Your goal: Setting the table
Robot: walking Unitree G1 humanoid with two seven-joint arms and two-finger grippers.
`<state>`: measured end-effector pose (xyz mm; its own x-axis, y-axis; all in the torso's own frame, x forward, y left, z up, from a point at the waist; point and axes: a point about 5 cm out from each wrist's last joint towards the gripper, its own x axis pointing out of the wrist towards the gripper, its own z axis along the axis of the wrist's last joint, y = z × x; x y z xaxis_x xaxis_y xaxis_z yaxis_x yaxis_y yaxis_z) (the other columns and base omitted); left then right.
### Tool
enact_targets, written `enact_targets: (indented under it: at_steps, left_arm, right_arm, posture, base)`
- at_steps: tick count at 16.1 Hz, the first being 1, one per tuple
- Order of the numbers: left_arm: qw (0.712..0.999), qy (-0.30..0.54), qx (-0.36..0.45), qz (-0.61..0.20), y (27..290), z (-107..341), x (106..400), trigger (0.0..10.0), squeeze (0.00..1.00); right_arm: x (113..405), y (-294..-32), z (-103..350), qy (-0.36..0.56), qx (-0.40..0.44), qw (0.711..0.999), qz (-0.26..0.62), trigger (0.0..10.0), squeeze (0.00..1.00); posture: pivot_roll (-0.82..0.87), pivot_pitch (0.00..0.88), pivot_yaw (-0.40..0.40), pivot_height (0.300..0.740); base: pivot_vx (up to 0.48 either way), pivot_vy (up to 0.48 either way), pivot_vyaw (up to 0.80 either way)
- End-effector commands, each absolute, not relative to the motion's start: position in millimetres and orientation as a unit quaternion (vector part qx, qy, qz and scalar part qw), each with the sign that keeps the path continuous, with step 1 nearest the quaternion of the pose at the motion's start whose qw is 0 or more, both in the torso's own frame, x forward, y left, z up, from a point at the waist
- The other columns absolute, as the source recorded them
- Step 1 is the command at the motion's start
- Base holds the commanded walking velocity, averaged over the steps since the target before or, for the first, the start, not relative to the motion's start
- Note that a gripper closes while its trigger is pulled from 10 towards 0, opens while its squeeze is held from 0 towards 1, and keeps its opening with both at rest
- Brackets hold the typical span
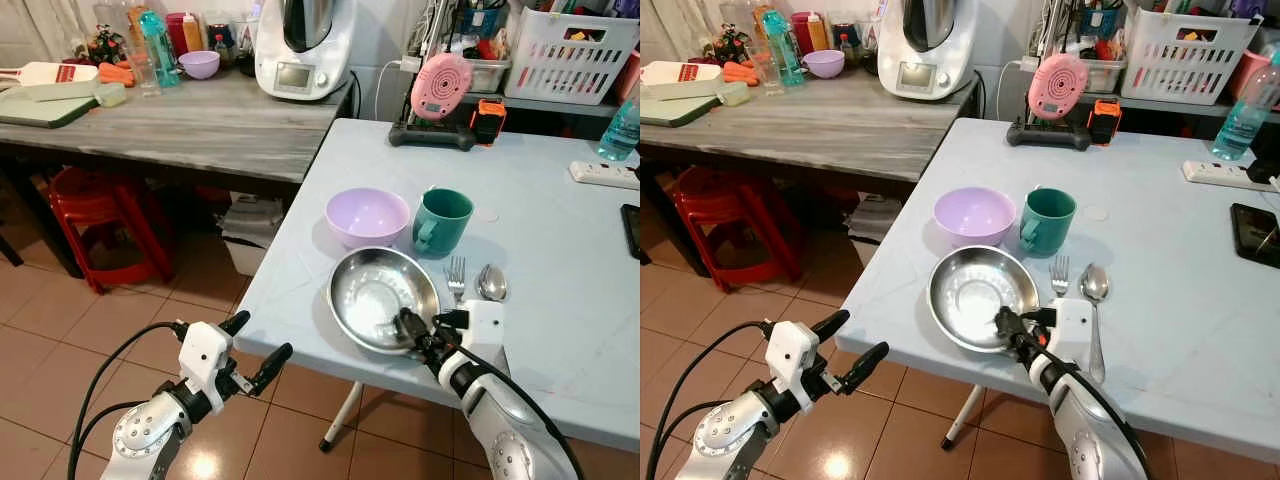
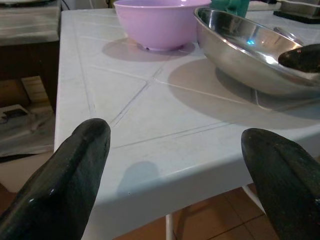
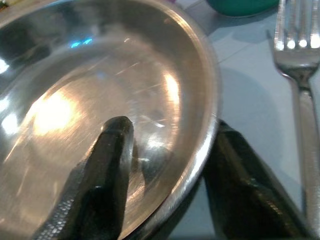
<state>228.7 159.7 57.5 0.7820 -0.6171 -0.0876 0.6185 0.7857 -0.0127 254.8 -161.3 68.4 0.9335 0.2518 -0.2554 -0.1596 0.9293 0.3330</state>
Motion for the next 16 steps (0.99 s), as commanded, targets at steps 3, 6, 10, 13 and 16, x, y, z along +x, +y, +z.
enact_targets:
  at_steps: [3, 6, 10, 13, 16]
  left_arm:
    - [0.939, 0.041, 0.017, -0.34, 160.2, 58.8, 232.1, 10.0, 0.0]
    - [0.937, 0.033, 0.016, -0.348, 158.2, 61.2, 232.9, 10.0, 0.0]
    - [0.935, 0.019, 0.019, -0.354, 159.7, 66.5, 234.1, 10.0, 0.0]
    - [0.933, 0.011, 0.01, -0.359, 159.7, 69.7, 234.1, 10.0, 0.0]
    - [0.927, 0.002, -0.011, -0.375, 158.0, 75.1, 232.1, 10.0, 0.0]
  right_arm:
    - [254.7, -160.0, 62.8, 0.171, 0.182, 0.964, 0.095, 0.0, 0.0]
    - [256.1, -159.6, 61.0, 0.183, 0.237, 0.952, 0.066, 0.0, 0.0]
    - [259.8, -158.0, 62.5, 0.185, 0.255, 0.948, 0.046, 0.0, 0.0]
    - [264.1, -161.8, 66.7, 0.171, 0.254, 0.952, 0.018, 0.0, 0.0]
    - [265.7, -167.0, 68.7, 0.165, 0.253, 0.953, -0.006, 0.0, 0.0]
  posture:
    - [-0.01, 0.0, 0.039, 0.74]
    - [-0.01, 0.0, 0.034, 0.74]
    - [0.0, 0.0, 0.03, 0.74]
    - [0.0, 0.0, 0.03, 0.74]
    - [-0.01, 0.0, 0.029, 0.74]
  base:
    - [0.0, 0.0, 0.0]
    - [0.0, 0.0, 0.0]
    - [0.0, 0.0, 0.0]
    - [0.0, 0.0, 0.0]
    - [0.0, 0.0, 0.0]
